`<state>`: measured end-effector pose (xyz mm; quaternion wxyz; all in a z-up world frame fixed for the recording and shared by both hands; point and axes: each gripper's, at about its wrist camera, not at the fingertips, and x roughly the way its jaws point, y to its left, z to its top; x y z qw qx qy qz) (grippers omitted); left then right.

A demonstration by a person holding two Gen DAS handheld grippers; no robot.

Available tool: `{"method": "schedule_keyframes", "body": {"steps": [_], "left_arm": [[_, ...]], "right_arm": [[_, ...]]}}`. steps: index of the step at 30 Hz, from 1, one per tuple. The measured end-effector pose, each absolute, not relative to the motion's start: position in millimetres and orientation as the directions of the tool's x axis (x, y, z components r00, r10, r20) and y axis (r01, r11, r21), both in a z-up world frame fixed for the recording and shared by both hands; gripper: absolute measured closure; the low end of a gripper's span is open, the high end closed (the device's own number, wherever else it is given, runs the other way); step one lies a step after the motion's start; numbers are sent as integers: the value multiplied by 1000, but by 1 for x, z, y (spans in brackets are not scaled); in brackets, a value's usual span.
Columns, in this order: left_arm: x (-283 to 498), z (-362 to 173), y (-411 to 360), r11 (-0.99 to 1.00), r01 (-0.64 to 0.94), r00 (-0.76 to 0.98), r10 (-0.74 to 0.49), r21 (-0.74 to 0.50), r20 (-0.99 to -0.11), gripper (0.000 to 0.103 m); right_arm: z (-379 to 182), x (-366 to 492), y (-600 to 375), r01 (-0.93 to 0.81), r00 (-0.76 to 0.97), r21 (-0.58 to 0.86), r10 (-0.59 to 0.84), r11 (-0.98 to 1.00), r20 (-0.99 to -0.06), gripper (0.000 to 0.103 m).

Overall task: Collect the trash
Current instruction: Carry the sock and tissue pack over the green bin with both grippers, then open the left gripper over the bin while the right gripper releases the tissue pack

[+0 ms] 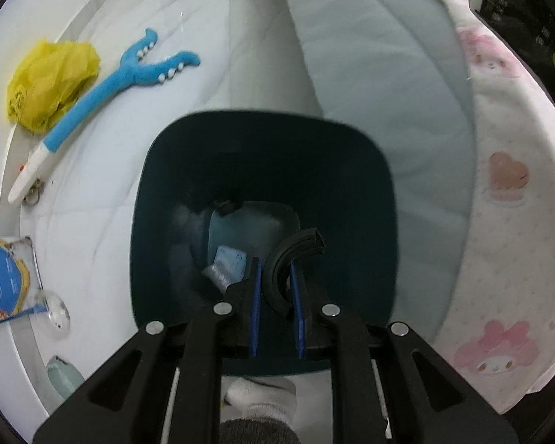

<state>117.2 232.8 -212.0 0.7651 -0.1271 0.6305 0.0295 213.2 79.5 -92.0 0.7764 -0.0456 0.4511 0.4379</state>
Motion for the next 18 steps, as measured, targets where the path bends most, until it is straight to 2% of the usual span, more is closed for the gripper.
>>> {"method": "schedule_keyframes", "body": {"steps": [2, 3, 4, 18], "left_arm": [[113, -213, 237, 962, -217, 188, -129, -169, -974, 68], [110, -213, 241, 959, -224, 191, -131, -173, -973, 51], [107, -212, 245, 957, -230, 195, -135, -179, -971, 45], [89, -176, 284, 944, -245, 331, -133, -221, -934, 32]], "right_arm": [[-98, 213, 87, -721, 200, 321, 628, 614, -752, 86], [-103, 213, 91, -721, 193, 320, 622, 615, -759, 86], [-107, 212, 96, -721, 187, 319, 616, 615, -765, 86], [-188, 199, 156, -702, 77, 303, 492, 644, -867, 86]]}}
